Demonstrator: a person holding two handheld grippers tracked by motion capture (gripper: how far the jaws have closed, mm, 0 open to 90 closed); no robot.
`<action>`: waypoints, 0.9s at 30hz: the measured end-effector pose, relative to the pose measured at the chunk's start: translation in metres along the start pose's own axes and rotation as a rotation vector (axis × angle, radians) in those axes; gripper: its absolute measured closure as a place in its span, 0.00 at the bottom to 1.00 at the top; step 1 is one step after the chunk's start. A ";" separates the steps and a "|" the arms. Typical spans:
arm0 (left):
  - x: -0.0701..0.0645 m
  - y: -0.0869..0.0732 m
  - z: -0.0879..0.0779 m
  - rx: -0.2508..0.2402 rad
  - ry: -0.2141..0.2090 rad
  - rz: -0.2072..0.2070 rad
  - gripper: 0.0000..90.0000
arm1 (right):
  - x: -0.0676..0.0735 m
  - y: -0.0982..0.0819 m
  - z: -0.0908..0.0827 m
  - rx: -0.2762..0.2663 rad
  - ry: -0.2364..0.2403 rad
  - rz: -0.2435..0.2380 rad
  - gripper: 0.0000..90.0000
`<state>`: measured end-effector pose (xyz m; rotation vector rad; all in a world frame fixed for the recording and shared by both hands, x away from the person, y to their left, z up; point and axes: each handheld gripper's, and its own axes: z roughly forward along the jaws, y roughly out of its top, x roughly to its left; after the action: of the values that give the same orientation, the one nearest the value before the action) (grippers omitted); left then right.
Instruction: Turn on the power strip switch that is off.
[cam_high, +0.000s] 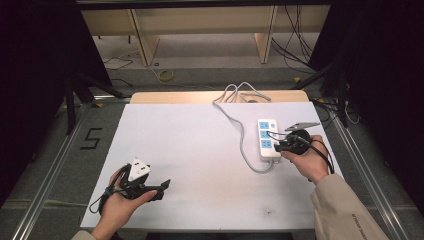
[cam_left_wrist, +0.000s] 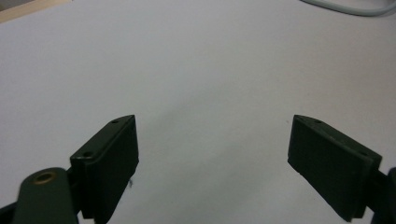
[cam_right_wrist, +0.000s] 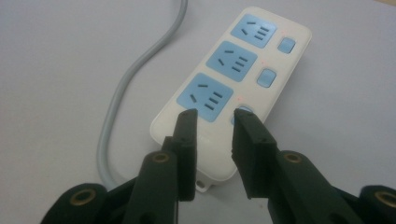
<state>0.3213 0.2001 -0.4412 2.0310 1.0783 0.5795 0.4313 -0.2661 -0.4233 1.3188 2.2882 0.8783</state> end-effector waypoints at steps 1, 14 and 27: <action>0.000 0.000 0.000 0.002 -0.001 -0.001 0.18 | 0.001 -0.001 -0.001 -0.001 -0.001 -0.004 0.78; 0.000 0.000 0.000 0.006 -0.001 -0.004 0.18 | 0.009 -0.017 -0.014 -0.034 0.033 -0.007 0.69; 0.001 -0.001 0.000 0.008 0.002 -0.003 0.18 | 0.016 -0.036 -0.028 -0.106 0.072 -0.026 0.57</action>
<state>0.3210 0.2014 -0.4417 2.0357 1.0863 0.5771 0.3836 -0.2751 -0.4267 1.2290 2.2731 1.0391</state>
